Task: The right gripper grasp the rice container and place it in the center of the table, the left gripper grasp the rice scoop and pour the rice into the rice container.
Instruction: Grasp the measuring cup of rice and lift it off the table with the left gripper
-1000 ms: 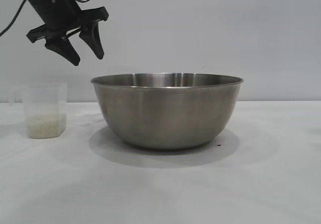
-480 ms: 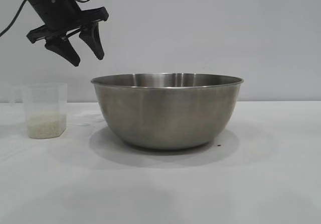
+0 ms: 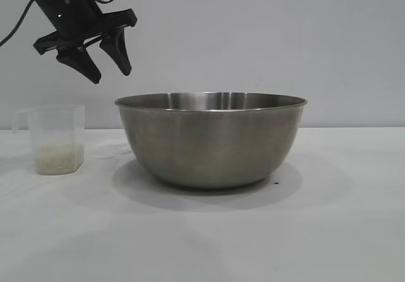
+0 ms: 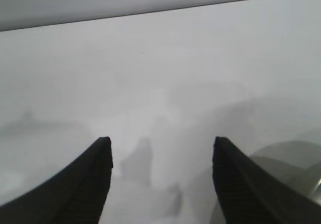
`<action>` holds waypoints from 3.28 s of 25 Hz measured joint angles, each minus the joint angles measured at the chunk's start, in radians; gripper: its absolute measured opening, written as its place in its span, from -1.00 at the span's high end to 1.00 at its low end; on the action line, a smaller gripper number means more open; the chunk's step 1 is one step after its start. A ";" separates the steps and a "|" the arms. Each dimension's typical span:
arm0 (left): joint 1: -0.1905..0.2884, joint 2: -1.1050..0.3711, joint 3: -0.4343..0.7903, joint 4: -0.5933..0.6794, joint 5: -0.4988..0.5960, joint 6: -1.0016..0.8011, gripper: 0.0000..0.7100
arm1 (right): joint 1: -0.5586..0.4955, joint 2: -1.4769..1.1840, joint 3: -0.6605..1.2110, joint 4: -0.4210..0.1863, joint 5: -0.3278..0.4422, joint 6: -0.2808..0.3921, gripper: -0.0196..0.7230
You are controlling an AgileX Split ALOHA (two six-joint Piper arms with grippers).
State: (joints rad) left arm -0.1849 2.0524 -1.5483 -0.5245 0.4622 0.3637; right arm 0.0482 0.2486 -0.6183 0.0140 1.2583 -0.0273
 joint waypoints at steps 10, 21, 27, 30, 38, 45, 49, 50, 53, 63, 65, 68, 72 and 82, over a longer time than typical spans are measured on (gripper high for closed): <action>0.000 0.000 0.000 0.000 0.000 0.000 -0.06 | 0.000 -0.227 0.109 0.024 -0.081 0.012 -0.20; 0.000 0.000 0.000 0.002 0.000 0.000 -0.06 | 0.000 -0.264 0.129 0.016 -0.113 0.012 -0.20; 0.000 0.000 0.000 0.003 -0.008 0.000 -0.06 | 0.000 -0.264 0.129 0.016 -0.113 0.012 -0.20; 0.000 0.000 0.000 0.005 -0.016 0.000 -0.06 | 0.000 -0.264 0.129 0.016 -0.113 0.012 -0.20; 0.000 -0.023 0.000 0.058 0.003 0.046 -0.06 | 0.000 -0.264 0.129 0.016 -0.115 0.012 -0.20; 0.014 -0.175 0.000 0.202 0.165 0.016 -0.06 | 0.000 -0.264 0.129 0.016 -0.115 0.012 -0.20; 0.056 -0.252 0.000 0.223 0.316 -0.046 -0.06 | 0.000 -0.264 0.129 0.016 -0.115 0.012 -0.20; 0.066 -0.265 0.000 0.229 0.356 -0.058 -0.06 | 0.000 -0.264 0.129 0.016 -0.115 0.012 -0.20; 0.080 -0.305 0.000 0.242 0.462 -0.106 -0.06 | 0.000 -0.264 0.129 0.016 -0.115 0.012 -0.20; 0.082 -0.389 0.000 0.314 0.765 -0.189 -0.06 | 0.000 -0.264 0.129 0.016 -0.115 0.012 -0.20; 0.082 -0.415 0.008 0.329 0.765 -0.197 -0.06 | 0.000 -0.264 0.129 0.016 -0.115 0.012 -0.20; 0.082 -0.481 0.054 0.350 0.768 -0.206 -0.06 | 0.000 -0.264 0.129 0.016 -0.115 0.012 -0.20; 0.082 -0.595 0.167 0.358 0.768 -0.212 -0.06 | 0.000 -0.264 0.129 0.016 -0.115 0.012 -0.20; 0.082 -0.907 0.638 0.302 0.507 -0.230 -0.06 | 0.000 -0.264 0.129 0.016 -0.115 0.012 -0.20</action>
State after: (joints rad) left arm -0.1033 1.1456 -0.9103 -0.2221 0.9691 0.1336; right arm 0.0482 -0.0155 -0.4895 0.0298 1.1430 -0.0153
